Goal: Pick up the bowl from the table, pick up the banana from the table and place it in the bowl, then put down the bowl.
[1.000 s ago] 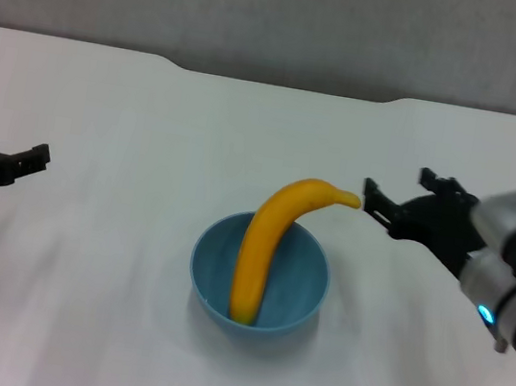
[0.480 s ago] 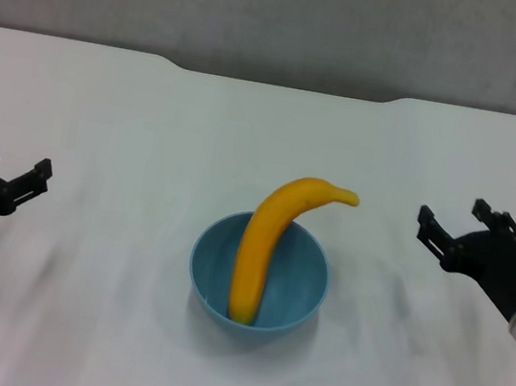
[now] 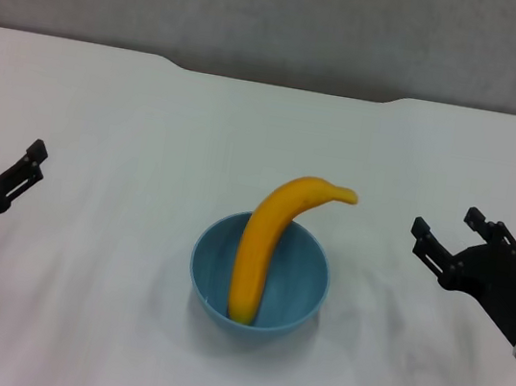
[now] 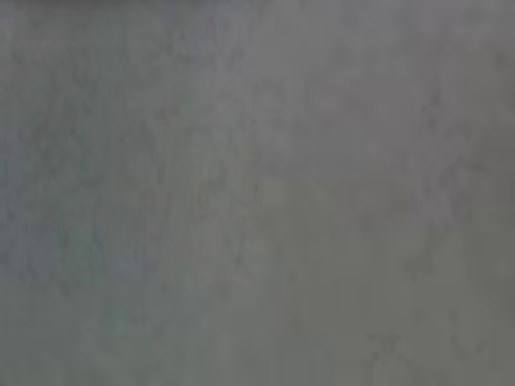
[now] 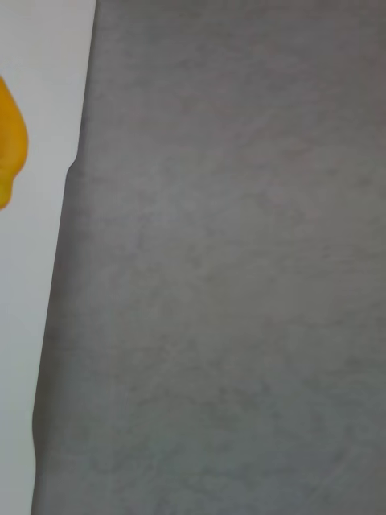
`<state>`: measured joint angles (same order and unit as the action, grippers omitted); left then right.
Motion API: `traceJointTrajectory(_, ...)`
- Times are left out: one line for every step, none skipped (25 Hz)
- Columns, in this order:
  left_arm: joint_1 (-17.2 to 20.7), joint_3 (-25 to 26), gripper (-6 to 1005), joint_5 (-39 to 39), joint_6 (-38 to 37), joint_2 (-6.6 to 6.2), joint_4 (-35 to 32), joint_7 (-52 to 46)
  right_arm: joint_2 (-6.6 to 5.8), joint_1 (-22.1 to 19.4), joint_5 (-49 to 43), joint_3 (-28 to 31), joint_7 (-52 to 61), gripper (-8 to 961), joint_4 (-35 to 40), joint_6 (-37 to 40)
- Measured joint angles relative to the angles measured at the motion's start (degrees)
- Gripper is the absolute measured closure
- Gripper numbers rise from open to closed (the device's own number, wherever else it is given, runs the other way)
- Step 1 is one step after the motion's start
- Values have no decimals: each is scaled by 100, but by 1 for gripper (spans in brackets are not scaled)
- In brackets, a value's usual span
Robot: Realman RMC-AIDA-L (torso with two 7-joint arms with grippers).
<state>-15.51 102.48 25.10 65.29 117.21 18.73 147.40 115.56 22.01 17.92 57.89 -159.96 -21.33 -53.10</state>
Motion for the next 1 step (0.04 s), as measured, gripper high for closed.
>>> traceJointTrajectory(-39,3,152,-7,9,5,-54,-4,5,7,-1,-10,-10,126,28,-43)
